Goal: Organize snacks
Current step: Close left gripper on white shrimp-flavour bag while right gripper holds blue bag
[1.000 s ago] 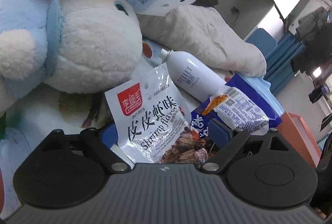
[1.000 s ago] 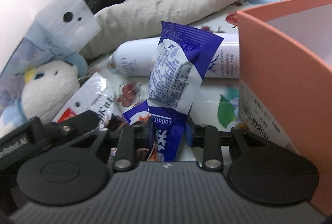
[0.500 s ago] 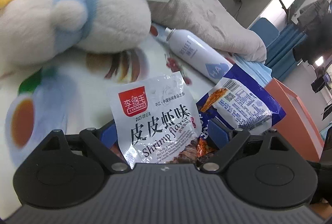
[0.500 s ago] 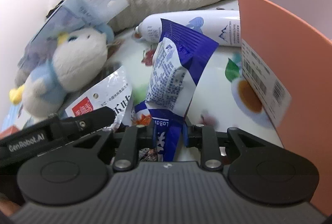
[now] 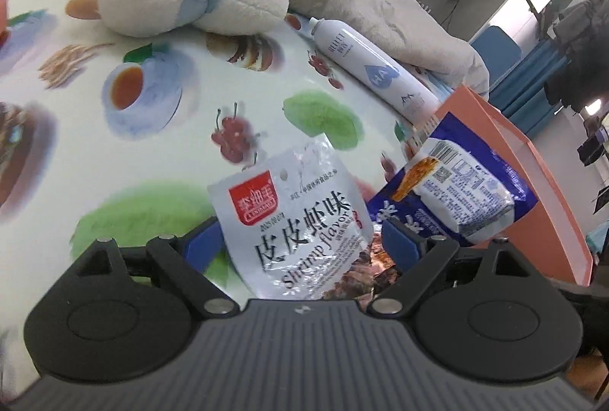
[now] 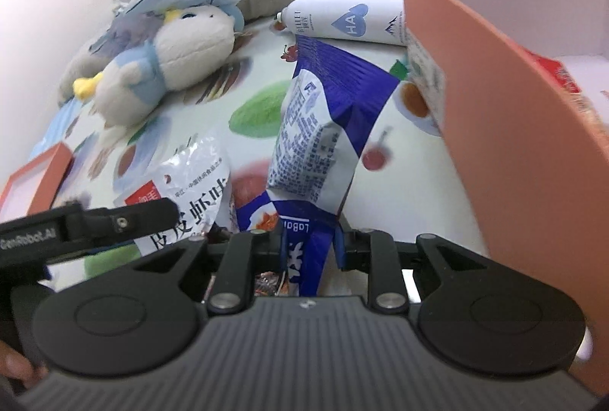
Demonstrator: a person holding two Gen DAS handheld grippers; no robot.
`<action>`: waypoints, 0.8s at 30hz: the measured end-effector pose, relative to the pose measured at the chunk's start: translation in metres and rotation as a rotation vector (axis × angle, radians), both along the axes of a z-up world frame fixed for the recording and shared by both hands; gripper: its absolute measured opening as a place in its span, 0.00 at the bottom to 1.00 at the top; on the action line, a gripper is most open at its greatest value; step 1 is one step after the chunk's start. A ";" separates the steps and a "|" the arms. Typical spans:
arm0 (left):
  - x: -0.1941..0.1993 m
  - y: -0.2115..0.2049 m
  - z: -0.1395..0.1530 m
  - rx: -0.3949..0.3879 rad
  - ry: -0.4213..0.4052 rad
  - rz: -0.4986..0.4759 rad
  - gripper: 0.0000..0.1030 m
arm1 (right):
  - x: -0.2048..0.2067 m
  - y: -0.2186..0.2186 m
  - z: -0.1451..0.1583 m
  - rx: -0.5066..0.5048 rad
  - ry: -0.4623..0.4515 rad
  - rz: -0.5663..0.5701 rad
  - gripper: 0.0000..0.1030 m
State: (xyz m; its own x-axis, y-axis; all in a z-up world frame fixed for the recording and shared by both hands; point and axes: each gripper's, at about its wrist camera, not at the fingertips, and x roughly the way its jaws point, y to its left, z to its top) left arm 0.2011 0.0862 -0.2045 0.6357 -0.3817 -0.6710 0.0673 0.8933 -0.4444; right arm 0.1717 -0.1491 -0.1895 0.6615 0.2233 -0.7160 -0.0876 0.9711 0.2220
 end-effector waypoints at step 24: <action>-0.057 -0.104 0.010 0.409 -0.049 -0.316 0.89 | -0.075 -0.035 0.019 -0.065 -0.021 0.086 0.25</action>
State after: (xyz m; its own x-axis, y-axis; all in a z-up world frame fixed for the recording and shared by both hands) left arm 0.1442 -0.0173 -0.1942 0.5666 -0.2724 -0.7777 0.3736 0.9261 -0.0521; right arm 0.0970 -0.1839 -0.1708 0.6564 0.2339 -0.7172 -0.1754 0.9720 0.1565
